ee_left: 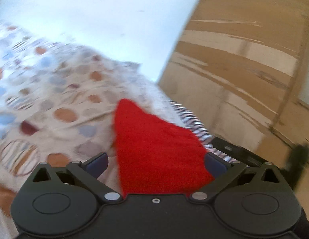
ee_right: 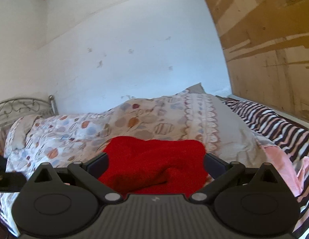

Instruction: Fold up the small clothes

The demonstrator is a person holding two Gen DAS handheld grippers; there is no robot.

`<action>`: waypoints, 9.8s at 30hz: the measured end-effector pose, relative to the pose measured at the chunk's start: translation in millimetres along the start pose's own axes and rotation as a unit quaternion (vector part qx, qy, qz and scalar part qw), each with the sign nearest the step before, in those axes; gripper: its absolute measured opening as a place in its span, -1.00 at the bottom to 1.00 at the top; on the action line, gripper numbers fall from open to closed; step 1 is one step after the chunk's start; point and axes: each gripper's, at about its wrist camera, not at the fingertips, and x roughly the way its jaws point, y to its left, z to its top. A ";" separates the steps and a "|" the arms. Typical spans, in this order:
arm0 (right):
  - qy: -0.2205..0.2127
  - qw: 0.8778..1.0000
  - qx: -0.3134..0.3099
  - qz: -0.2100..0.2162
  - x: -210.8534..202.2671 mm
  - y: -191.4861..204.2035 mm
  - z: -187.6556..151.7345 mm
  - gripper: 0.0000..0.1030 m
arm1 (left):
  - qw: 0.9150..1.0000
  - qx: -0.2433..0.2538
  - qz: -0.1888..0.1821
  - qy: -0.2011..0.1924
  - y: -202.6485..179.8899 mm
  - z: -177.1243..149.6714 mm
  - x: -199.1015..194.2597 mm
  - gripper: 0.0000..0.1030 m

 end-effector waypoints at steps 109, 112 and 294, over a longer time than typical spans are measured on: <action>-0.075 0.994 -0.065 -0.051 52.9 5.6 -26.2 -0.71 | 0.993 -0.063 0.035 0.094 33.3 -71.5 54.8 0.99; -0.079 0.989 -0.112 -0.053 52.6 21.3 -27.4 -0.71 | 0.993 -0.065 0.034 0.094 34.2 -71.9 54.5 0.99; -0.064 0.996 -0.043 0.036 26.2 130.8 33.3 1.00 | 0.965 0.024 0.241 -0.103 55.6 53.5 -80.8 0.99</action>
